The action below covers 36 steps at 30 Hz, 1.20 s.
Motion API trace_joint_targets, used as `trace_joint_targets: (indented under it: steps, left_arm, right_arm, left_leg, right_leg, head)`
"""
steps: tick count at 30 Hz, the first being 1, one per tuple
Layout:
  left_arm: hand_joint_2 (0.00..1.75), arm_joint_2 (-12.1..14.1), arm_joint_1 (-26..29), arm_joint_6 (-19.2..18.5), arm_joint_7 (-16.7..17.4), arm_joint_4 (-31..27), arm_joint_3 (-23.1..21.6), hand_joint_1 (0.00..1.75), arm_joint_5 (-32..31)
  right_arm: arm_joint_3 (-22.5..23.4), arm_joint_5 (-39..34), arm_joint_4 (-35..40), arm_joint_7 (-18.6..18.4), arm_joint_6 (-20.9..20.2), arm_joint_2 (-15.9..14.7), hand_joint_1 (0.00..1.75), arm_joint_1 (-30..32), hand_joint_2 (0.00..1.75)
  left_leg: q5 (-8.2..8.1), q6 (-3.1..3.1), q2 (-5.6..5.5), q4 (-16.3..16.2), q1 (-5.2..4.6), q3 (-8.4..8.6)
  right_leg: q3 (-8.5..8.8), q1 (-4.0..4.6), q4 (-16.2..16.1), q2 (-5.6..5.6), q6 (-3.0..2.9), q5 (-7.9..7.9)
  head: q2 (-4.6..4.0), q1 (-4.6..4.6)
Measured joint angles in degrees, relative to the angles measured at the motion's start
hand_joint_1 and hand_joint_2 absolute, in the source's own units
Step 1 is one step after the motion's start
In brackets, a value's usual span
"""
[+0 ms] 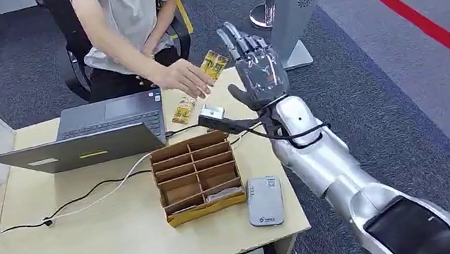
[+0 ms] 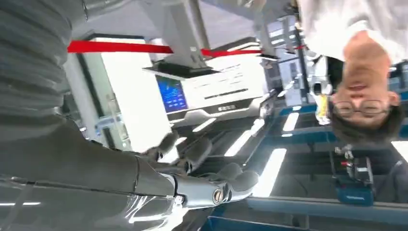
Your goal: Pass the card to the sensor for recognition and then transmit it.
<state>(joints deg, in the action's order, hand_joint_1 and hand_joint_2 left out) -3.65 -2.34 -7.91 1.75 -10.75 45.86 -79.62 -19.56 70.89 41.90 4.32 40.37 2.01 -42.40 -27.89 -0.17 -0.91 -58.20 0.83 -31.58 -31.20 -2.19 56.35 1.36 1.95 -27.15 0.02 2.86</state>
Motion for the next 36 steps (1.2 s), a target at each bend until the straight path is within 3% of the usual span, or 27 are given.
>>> trace_joint_targets:
  steps: [4, 9, 10, 12, 17, 20, 24, 27, 36]
  left_arm:
    - [1.75, 0.0, 0.1, 0.0, 0.6, 0.0, 0.2, 0.00, 0.7]
    - [1.75, 0.0, 0.6, -0.6, 2.2, 0.0, 1.5, 0.00, 1.9]
    - [1.75, 0.0, 0.7, -0.6, 2.3, 0.0, 1.6, 0.00, 1.9]
    - [1.75, -0.1, 0.9, -0.7, 3.2, 0.0, 2.4, 0.00, 2.2]
    - [1.75, -0.2, 0.8, -1.2, 4.3, 0.0, 3.3, 0.00, 2.9]
    - [1.75, -0.6, 1.1, -0.4, 3.9, 0.0, 4.0, 0.00, 3.1]
    - [1.75, -1.1, 1.1, 1.1, 2.5, 0.0, 4.8, 0.00, 3.8]
    - [1.75, -1.4, 1.0, 0.9, 2.5, 0.0, 5.9, 0.00, 3.9]
    - [1.75, -2.4, 1.0, 4.0, -0.2, 0.0, 9.3, 0.00, 5.8]
  right_arm:
    - [1.8, 2.9, 0.0, -3.4, 0.0, -5.1, 0.00, 1.5, 1.75]
    - [8.6, 4.4, -0.5, -4.3, 0.0, -16.0, 0.00, 5.5, 1.75]
    - [9.2, 4.5, -0.5, -4.3, 0.0, -16.9, 0.00, 6.3, 1.75]
    - [14.4, 3.7, -0.8, -3.5, 0.0, -22.2, 0.00, 8.8, 1.75]
    - [20.5, 3.8, -1.9, -3.5, 0.0, -27.9, 0.00, 12.6, 1.75]
    - [25.8, 1.9, -3.7, -3.4, -0.2, -31.3, 0.00, 17.6, 1.75]
    - [33.2, 1.0, -7.0, -3.1, -0.2, -32.8, 0.00, 25.0, 1.75]
    - [37.5, 0.9, -11.0, -3.9, -0.5, -31.8, 0.00, 29.4, 1.75]
    - [49.3, 2.2, -22.1, -4.7, -0.4, -20.4, 0.00, 39.7, 1.75]
  left_leg:
    - [0.00, 0.01, -0.19, -0.1, -0.01, -0.04]
    - [-0.07, 0.10, -0.40, -0.2, -0.05, -0.21]
    - [-0.09, 0.14, -0.43, -0.2, -0.05, -0.21]
    - [-0.14, 0.21, -0.48, -0.2, -0.07, -0.29]
    - [-0.22, 0.27, -0.20, -0.2, -0.06, -0.16]
    - [-0.25, 0.32, -0.79, -0.2, -0.04, -0.21]
    - [-0.33, 0.35, -0.78, -0.2, -0.03, -0.25]
    - [-0.40, 0.27, -0.68, -0.1, -0.03, -0.20]
    - [-0.44, 0.20, -0.68, -0.1, 0.18, -0.19]
  right_leg:
    - [0.04, -0.01, -0.1, -0.17, 0.01, 0.00]
    - [0.09, -0.03, -0.2, -0.38, 0.04, 0.00]
    - [0.08, -0.03, -0.2, -0.40, 0.06, 0.00]
    - [0.10, -0.04, -0.3, -0.47, 0.10, -0.03]
    - [-0.04, -0.03, -0.3, -0.23, 0.11, -0.05]
    - [0.28, -0.01, -0.3, -0.79, 0.39, -0.29]
    - [0.31, -0.01, -0.3, -0.79, 0.39, -0.36]
    - [0.28, -0.01, -0.3, -0.69, 0.34, -0.40]
    - [0.27, 0.17, -0.3, -0.69, 0.20, -0.50]
  head:
    - [0.00, 0.00]
    - [0.00, 0.00]
    - [0.00, 0.00]
    - [0.00, 0.04]
    - [0.00, -0.09]
    - [0.00, 0.02]
    - [0.00, 0.04]
    - [0.00, -0.02]
    - [0.00, -0.07]
